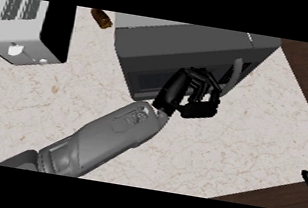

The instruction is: Pick up the milk, place it into the microwave and close the microwave

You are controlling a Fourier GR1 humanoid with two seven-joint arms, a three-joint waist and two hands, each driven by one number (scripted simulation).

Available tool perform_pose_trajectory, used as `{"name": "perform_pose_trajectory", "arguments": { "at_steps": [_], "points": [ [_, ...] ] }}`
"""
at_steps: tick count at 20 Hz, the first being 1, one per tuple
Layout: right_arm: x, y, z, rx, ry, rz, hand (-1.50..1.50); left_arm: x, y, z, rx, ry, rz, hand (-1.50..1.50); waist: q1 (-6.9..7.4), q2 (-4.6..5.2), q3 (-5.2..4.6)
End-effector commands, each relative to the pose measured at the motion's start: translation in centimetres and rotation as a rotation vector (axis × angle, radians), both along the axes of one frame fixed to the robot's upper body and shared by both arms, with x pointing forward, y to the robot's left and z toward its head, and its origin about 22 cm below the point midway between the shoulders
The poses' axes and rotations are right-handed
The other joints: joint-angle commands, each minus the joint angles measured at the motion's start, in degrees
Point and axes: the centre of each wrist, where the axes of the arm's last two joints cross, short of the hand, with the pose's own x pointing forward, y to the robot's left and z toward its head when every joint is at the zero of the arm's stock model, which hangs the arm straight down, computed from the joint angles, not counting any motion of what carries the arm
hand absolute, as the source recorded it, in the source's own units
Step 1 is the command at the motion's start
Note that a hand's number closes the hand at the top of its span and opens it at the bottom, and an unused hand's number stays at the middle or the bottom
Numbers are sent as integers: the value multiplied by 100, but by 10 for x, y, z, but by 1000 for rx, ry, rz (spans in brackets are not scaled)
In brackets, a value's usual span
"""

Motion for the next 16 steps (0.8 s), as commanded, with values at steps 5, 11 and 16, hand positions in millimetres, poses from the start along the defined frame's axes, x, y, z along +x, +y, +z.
{"name": "perform_pose_trajectory", "arguments": {
  "at_steps": [5,11,16],
  "points": [
    [5,-2,12,3,-26,13,-150,17,6,6,-77,30,55,150,-110,67,4],
    [5,1,15,23,-28,56,-150,21,12,1,-98,50,117,150,-161,108,16],
    [6,2,24,9,-52,111,-150,19,12,-1,-134,9,147,150,-187,84,4]
  ]
}}
